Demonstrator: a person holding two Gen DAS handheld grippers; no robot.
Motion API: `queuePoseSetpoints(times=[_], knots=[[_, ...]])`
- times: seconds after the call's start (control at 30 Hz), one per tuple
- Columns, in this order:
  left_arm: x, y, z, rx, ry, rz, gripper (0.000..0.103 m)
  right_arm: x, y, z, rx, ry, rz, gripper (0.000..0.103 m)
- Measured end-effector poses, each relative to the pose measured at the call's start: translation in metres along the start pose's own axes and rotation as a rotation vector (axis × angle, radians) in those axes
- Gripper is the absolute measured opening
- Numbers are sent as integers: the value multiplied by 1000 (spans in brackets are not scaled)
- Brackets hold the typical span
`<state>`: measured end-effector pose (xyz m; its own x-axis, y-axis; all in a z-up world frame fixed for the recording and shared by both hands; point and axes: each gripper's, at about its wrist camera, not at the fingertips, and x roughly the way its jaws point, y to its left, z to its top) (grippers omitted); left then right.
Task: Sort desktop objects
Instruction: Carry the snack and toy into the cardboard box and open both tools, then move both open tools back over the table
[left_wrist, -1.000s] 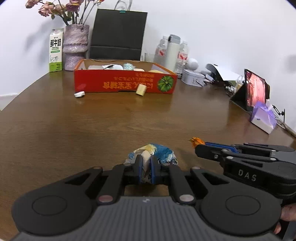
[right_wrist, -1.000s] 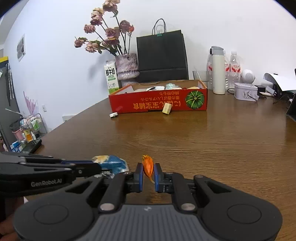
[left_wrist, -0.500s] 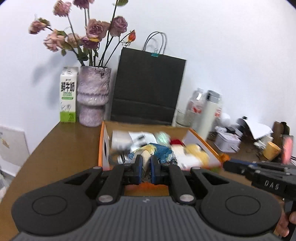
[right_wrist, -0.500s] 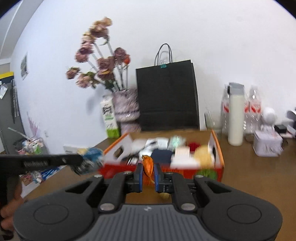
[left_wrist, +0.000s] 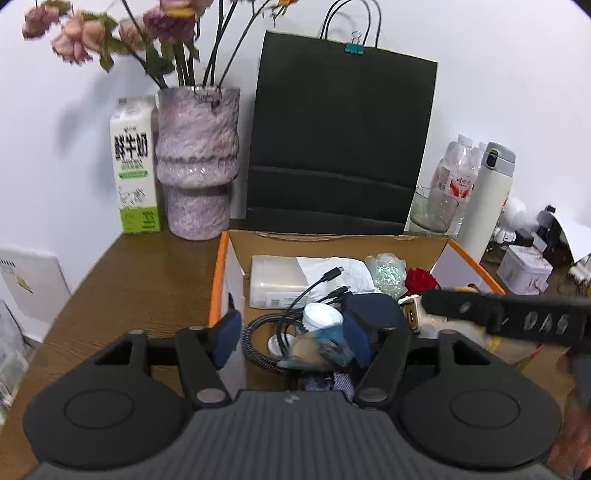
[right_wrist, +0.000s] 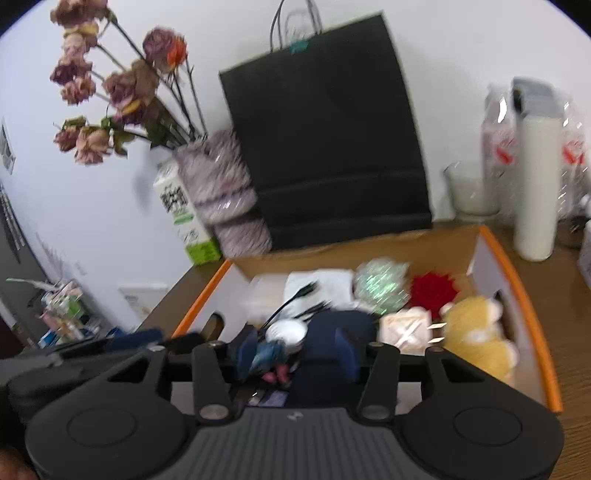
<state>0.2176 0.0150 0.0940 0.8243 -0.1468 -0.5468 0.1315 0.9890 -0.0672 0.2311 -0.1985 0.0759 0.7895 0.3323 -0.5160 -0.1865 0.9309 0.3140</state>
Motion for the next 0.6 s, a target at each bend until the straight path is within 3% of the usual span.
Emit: queuePoseSetpoints(times=[0.13, 0.23, 0.43, 0.6], knots=[[-25, -9, -9, -8, -21, 20, 80, -22, -12, -7, -1, -8, -62, 56], [-50, -19, -35, 3, -34, 1, 91, -47, -14, -28, -52, -14, -115, 60], [-98, -36, -102, 27, -32, -2, 103, -109, 2, -104, -212, -19, -178, 75], [-128, -35, -151, 3, -6, 2, 103, -149, 11, -171, -228, 26, -195, 82]])
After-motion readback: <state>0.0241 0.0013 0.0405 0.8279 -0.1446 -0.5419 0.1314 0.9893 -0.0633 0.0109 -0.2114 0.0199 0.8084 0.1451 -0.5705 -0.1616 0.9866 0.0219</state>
